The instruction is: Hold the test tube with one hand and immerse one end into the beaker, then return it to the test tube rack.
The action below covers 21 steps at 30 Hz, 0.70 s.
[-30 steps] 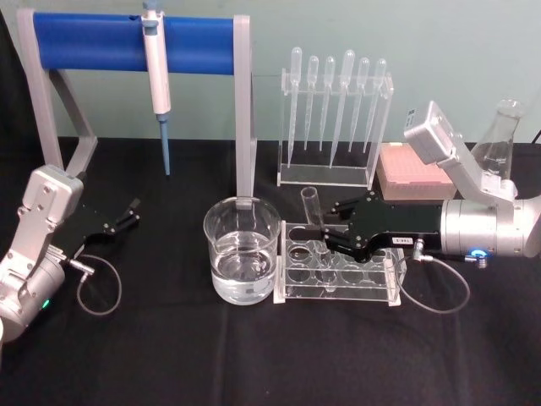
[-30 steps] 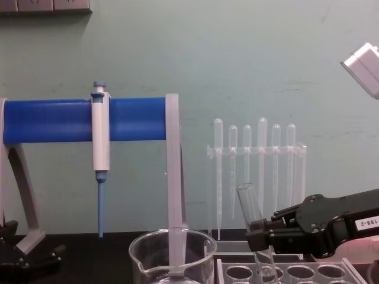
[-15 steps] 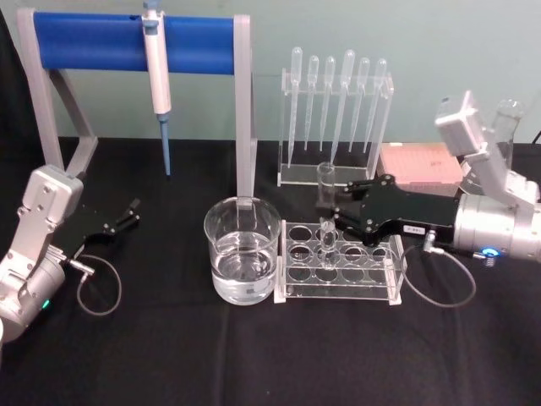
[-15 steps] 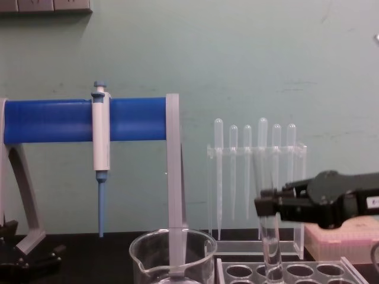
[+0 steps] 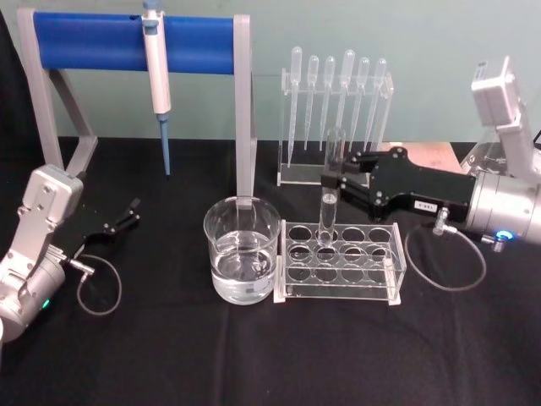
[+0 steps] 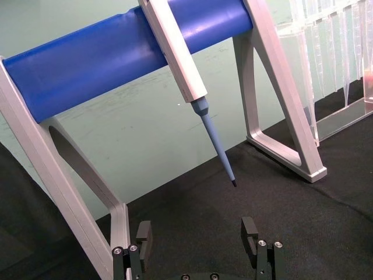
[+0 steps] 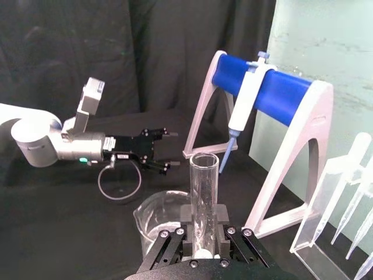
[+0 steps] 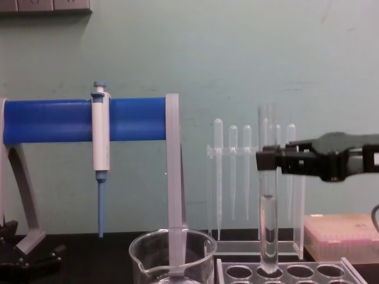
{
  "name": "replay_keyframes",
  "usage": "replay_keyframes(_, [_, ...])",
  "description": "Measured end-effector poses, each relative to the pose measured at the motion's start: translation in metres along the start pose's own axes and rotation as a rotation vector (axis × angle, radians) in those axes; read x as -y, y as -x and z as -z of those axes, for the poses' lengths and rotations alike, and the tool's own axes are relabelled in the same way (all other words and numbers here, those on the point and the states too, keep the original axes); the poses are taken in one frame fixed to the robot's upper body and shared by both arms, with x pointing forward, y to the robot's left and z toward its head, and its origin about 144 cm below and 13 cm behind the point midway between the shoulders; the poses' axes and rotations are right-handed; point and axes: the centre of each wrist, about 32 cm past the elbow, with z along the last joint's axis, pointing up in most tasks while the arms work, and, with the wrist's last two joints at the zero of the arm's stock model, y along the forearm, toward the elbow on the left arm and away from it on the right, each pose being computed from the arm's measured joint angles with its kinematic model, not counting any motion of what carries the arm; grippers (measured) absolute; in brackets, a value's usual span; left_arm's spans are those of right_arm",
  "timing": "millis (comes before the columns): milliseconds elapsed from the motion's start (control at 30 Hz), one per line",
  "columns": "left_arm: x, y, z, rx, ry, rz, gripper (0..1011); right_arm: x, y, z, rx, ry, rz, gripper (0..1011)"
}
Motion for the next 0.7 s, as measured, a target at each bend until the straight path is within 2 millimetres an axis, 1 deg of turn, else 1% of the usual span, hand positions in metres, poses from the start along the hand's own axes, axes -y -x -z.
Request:
replay_keyframes(400, [0.0, 0.0, 0.0, 0.0, 0.0, 0.0, 1000, 0.001, -0.006, -0.026, -0.005, -0.019, 0.007, 231])
replay_keyframes(700, [0.0, 0.0, 0.0, 0.0, 0.0, 0.0, 1000, -0.001, -0.008, -0.034, 0.0, -0.019, 0.003, 231])
